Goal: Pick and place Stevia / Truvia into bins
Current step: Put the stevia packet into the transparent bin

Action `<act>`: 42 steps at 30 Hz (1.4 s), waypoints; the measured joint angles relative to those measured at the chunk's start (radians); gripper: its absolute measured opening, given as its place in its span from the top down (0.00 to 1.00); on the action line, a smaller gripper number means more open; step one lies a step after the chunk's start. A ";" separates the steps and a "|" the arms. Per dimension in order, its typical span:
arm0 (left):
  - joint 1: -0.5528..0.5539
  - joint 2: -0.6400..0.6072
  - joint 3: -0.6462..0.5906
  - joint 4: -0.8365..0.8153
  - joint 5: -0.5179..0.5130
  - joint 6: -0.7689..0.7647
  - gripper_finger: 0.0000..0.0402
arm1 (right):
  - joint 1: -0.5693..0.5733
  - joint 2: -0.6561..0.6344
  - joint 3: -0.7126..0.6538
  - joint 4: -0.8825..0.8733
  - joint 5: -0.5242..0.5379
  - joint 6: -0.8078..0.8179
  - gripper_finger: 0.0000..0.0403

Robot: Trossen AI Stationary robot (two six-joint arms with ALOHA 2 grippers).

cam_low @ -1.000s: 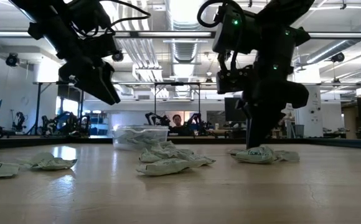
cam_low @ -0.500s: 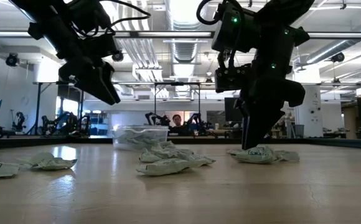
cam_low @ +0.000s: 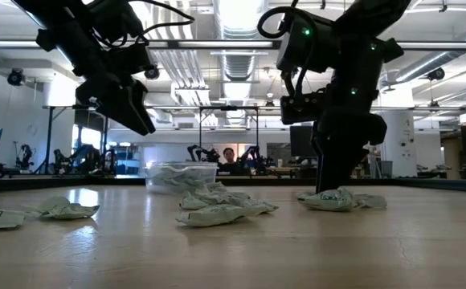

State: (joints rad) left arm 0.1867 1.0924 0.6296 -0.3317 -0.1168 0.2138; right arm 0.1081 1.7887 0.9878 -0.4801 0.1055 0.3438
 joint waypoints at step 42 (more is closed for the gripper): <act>0.000 0.000 -0.001 0.000 0.001 0.000 0.46 | -0.001 -0.009 0.035 0.033 0.123 -0.222 0.98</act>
State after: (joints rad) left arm 0.1866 1.0924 0.6285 -0.3317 -0.1162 0.2134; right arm 0.1072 1.7796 1.0229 -0.4466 0.2289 0.1214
